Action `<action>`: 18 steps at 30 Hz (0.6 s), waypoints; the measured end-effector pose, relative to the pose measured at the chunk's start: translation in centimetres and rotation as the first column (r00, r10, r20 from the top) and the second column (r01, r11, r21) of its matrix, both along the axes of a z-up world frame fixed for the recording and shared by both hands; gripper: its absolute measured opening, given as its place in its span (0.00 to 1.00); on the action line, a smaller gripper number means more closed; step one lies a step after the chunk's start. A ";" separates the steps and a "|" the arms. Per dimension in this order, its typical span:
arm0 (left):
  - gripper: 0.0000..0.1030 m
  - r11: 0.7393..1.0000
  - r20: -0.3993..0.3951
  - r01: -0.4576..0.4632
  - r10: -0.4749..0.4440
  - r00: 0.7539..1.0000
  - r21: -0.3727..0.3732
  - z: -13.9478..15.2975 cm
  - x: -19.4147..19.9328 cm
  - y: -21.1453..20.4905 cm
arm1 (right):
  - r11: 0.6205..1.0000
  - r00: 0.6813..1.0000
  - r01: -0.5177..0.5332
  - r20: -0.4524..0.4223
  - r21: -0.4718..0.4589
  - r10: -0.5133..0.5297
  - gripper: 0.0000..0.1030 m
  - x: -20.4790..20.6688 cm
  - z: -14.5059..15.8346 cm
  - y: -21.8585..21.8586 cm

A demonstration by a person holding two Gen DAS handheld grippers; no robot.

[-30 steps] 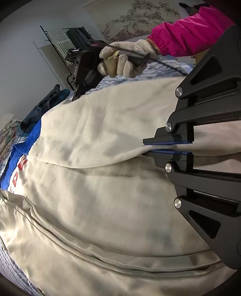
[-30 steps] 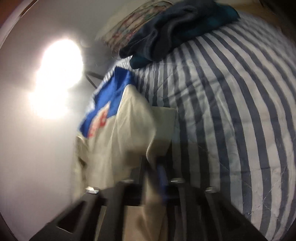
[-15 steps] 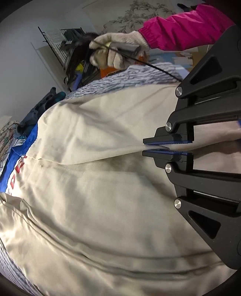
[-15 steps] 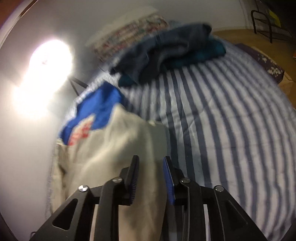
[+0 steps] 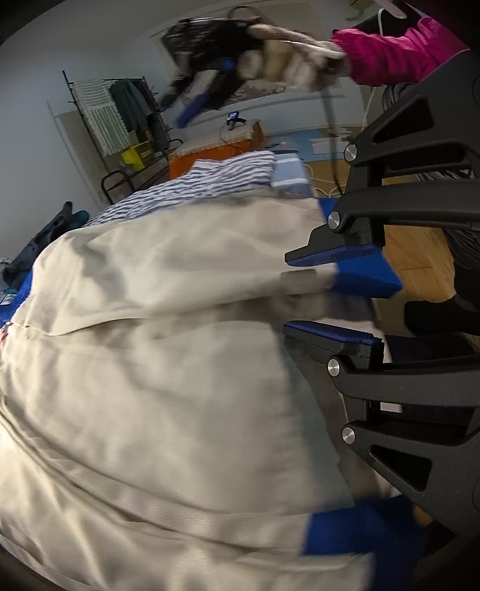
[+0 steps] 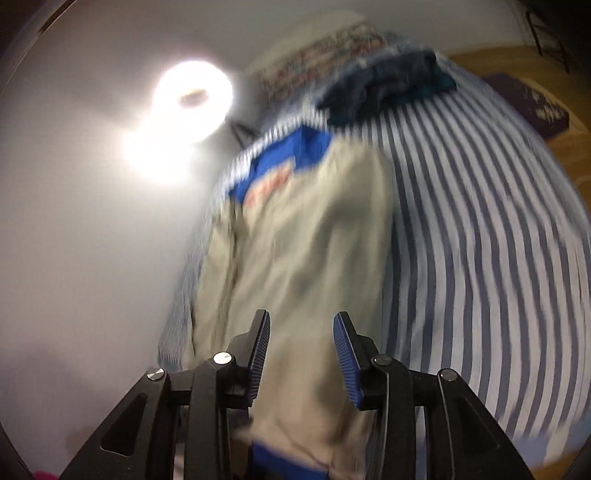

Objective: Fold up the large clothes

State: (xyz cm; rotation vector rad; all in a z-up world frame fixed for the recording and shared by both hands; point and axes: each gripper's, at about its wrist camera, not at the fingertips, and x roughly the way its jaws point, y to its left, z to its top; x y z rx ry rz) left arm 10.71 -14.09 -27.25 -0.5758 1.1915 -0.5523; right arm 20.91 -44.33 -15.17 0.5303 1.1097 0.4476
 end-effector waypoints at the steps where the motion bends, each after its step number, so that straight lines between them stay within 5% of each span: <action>1: 0.28 1.000 0.001 0.006 -0.006 1.000 -0.003 -0.1 -0.4 -0.1 | 1.000 1.000 -0.014 -0.024 -0.011 0.014 0.38 -1.6 -1.0 0.4; 5: 0.27 0.999 0.030 0.032 -0.032 0.999 0.011 0.1 -0.9 -1.1 | 0.996 0.987 -0.068 -0.147 -0.052 0.060 0.39 -5.6 -5.4 2.2; 7: 0.12 0.999 0.031 0.050 -0.050 0.998 0.014 0.0 -0.9 -1.7 | 0.995 0.979 -0.087 -0.189 -0.056 0.075 0.39 -6.3 -7.2 2.9; 12: 0.07 0.997 0.053 0.069 -0.071 0.996 0.045 0.1 -1.0 -2.6 | 0.992 0.963 -0.126 -0.244 -0.023 0.116 0.37 -7.2 -10.6 4.7; 18: 0.06 0.996 0.059 0.080 -0.082 0.995 0.042 0.1 -1.0 -3.6 | 0.982 0.976 -0.157 -0.169 -0.105 0.138 0.09 -7.7 -9.1 5.8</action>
